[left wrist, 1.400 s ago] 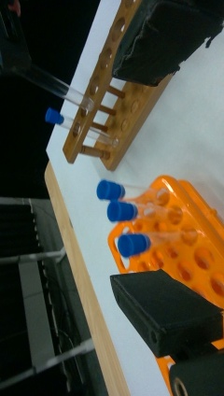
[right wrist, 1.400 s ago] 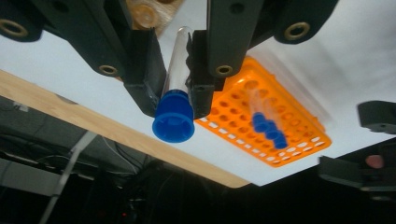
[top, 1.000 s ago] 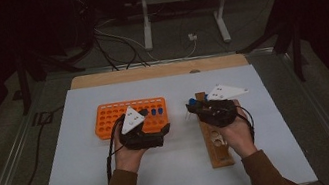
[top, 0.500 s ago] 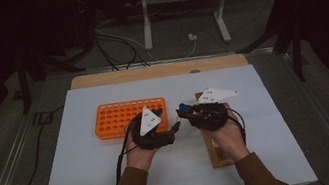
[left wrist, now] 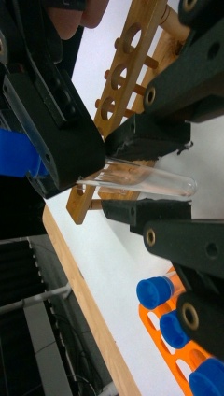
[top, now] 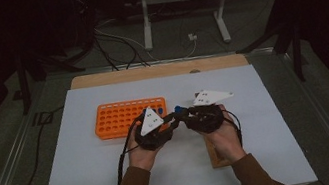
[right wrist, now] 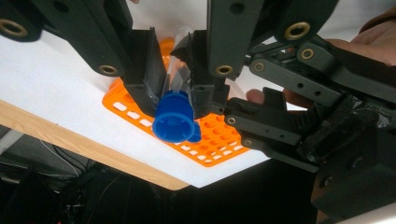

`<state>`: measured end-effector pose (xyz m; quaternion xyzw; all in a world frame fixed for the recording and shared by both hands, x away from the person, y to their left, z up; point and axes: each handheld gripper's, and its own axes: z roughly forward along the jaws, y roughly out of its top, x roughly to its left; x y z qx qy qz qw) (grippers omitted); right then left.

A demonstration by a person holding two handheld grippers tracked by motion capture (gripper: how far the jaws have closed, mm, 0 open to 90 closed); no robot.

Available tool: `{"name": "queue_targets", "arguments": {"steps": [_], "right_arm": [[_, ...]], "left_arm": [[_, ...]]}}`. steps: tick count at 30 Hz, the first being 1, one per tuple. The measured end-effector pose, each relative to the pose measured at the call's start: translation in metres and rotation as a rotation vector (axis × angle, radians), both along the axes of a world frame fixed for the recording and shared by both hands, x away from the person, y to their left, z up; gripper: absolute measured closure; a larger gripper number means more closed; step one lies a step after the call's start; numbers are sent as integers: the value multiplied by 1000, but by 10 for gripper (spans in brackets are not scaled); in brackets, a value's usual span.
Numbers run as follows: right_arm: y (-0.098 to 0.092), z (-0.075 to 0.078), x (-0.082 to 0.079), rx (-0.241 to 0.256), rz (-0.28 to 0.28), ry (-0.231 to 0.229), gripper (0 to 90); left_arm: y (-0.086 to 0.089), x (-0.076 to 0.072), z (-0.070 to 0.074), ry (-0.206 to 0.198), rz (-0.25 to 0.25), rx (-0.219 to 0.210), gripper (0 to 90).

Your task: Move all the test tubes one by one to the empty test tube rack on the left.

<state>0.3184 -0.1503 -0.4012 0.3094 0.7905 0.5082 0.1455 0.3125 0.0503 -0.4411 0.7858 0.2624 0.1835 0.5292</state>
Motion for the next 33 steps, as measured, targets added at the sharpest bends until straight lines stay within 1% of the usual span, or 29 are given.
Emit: {"name": "queue_targets", "arguments": {"steps": [2,7,8,15,18,23,25,26,29,33], "right_arm": [[1,0,0,-1,2,0,767],[1,-1,0,-1,6,4,761],[0,-1,0,1,7,5,742],[-7,-1,1,20,11,7,508],[-11,-1,1,28,0,4,413],[-16,-2,-1,-6,-45,-19,236],[-18,-3,-1,-11,-63,-18,179],[-20,-4,-1,-13,-73,-18,155],[-24,-6,-1,-14,-93,-11,139],[-30,-9,-2,-22,-108,-8,102]], "left_arm": [[0,0,0,2,-7,0,757],[0,0,0,7,-21,1,776],[0,0,0,9,-18,0,777],[5,3,0,24,-3,-12,777],[8,4,1,36,8,-20,778],[15,5,3,41,20,-38,777],[18,5,4,41,26,-41,778],[20,5,4,41,29,-43,778],[25,6,6,43,41,-44,778],[32,7,8,42,58,-59,778]]}}
